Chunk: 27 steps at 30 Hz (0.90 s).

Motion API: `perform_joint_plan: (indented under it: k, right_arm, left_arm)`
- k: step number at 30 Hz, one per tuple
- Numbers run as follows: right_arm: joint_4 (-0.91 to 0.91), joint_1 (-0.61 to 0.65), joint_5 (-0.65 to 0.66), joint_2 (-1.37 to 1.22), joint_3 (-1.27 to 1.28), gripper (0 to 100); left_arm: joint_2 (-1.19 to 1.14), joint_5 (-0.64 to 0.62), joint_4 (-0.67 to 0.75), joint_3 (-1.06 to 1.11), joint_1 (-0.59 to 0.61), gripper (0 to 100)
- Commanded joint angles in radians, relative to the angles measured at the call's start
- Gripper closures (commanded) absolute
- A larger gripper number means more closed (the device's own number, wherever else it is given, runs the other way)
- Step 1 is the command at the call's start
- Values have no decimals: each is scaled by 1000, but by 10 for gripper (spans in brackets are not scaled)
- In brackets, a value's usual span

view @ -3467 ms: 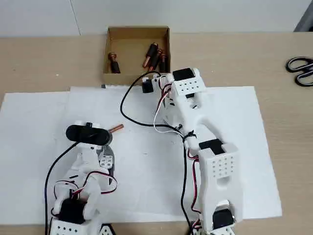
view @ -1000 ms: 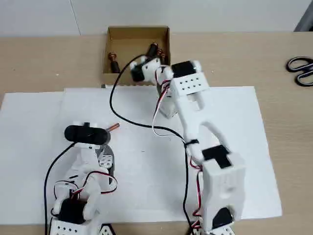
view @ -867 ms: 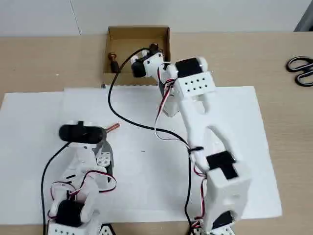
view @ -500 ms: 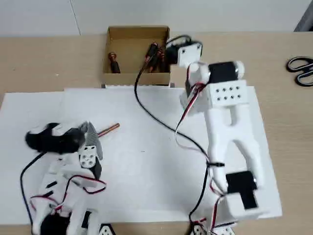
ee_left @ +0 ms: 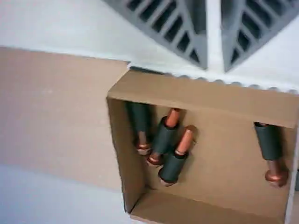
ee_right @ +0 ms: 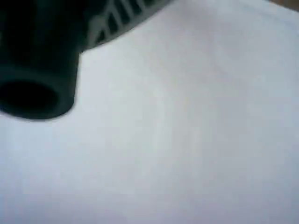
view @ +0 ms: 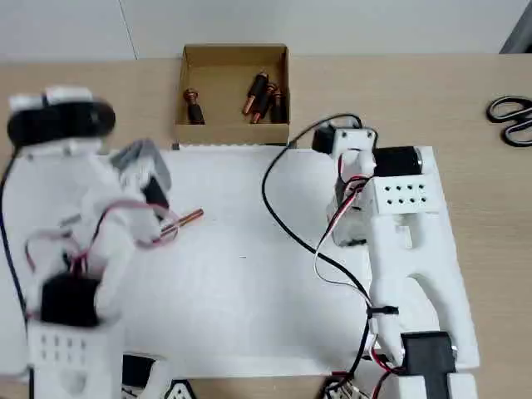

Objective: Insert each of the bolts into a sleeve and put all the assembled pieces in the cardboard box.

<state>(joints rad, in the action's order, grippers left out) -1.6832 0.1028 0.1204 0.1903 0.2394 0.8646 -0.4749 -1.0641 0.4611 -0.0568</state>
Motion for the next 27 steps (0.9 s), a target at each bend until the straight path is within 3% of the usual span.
perform_joint_plan:
  k: [1,11,17,22,27]
  right_arm:
    - [8,-73,-12,41,54,995]
    - [8,-220,-6,42,106,995]
    - [8,-216,-6,47,103,995]
    - [8,-216,-6,48,101,995]
    - [8,-216,-6,42,101,995]
  left_arm:
    - [-103,-161,12,-82,0,994]
    - [-195,-704,28,50,0,990]
    - [-213,-761,58,263,6,989]
    - [-207,-867,279,473,6,989]
    - [-207,-885,411,601,0,988]
